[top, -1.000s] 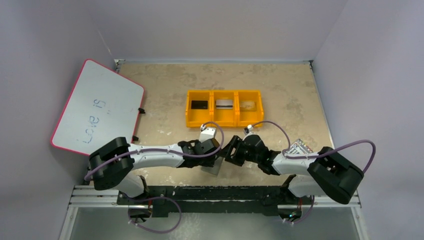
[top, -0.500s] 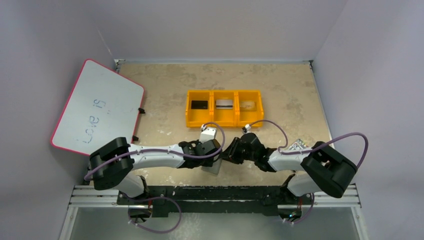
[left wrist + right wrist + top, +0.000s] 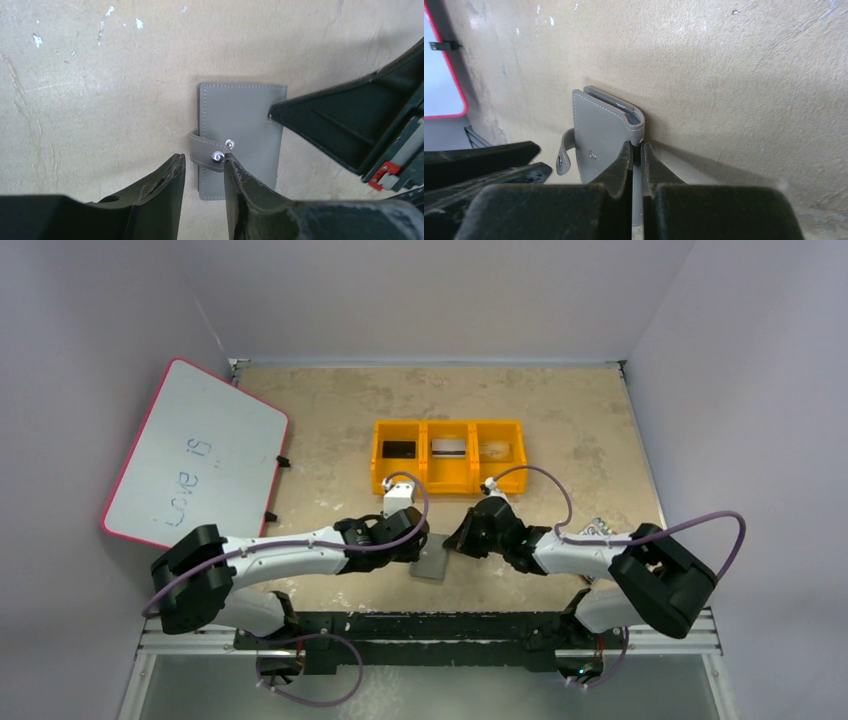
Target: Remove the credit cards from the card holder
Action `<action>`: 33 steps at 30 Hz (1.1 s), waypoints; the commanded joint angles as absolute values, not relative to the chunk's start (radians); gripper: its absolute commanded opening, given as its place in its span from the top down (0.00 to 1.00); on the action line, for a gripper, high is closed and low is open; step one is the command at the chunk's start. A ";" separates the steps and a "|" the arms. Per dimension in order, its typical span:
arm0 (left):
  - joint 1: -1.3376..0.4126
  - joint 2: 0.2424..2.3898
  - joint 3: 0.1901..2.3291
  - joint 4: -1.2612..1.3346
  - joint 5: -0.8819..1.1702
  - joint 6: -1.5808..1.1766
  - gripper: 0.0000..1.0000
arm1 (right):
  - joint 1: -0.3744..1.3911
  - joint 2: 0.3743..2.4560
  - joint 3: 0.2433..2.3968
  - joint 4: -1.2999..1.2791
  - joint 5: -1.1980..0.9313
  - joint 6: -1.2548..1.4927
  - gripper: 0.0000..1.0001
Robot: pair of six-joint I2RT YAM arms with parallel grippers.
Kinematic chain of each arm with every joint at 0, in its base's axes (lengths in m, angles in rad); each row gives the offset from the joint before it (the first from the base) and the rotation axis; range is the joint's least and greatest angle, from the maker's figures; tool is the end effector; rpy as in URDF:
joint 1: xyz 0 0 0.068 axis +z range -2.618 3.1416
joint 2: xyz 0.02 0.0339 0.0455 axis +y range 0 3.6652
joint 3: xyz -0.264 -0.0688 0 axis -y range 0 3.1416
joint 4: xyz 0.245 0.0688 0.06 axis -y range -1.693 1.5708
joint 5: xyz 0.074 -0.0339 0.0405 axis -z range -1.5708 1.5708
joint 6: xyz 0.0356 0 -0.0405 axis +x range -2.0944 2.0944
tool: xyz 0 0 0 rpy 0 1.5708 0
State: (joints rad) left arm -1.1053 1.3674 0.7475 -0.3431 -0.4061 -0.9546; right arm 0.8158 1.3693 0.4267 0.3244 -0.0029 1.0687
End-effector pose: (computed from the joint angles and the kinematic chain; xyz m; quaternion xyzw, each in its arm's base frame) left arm 0.1301 -0.2277 0.1910 0.0102 0.9365 -0.1522 0.3159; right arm 0.1706 0.1814 0.1457 0.1114 0.8817 0.3716 0.2685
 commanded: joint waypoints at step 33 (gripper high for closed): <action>-1.081 1.554 0.972 -0.548 -0.485 -1.033 0.06 | 0.757 0.976 0.490 -0.083 0.137 1.157 0.15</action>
State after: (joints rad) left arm -1.0554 1.4582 0.8768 -0.5106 -0.4366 -1.0763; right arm 0.7582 0.9611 0.4694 -0.1081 0.1017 1.1427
